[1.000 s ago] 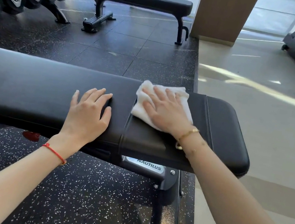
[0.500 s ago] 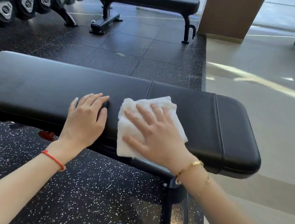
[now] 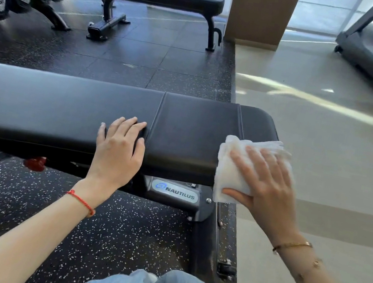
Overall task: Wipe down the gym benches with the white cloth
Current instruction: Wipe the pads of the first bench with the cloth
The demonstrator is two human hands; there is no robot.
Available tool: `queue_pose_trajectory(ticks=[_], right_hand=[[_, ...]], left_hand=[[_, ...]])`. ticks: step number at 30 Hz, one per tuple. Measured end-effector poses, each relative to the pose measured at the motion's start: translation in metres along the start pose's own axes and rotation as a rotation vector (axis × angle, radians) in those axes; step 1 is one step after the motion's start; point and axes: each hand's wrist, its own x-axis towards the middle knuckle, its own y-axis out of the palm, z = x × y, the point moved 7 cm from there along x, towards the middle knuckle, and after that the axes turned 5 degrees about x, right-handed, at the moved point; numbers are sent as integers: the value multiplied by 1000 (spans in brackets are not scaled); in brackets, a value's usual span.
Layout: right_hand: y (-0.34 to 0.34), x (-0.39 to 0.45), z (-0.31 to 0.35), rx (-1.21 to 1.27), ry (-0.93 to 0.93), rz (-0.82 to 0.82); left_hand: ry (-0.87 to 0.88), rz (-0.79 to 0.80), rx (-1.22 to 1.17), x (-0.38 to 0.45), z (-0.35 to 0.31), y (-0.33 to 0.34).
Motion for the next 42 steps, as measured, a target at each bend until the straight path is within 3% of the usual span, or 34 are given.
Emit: queue_pose_trajectory(ticks=[8,15,20,24,28,35,42], right_hand=[[4,72,47,191,54,103],[39,160,36,278,182,254],[46,210,62,267,13,279],[20,205,80,242,-236,68],[10,181,73,501,-145,104],[-55,160,59,680,69,276],[-213,202,28,746,212,236]], left_hand=[[13,24,3,2,-15,4],[27,14,10,10,-10,1],[40,2,-13,26,0,3],[39,23,-30,44,8,-2],[43,87,-17,58,12,-27],[51,219,11,71,-4,-111],[23,291,9,120,-42,-247]])
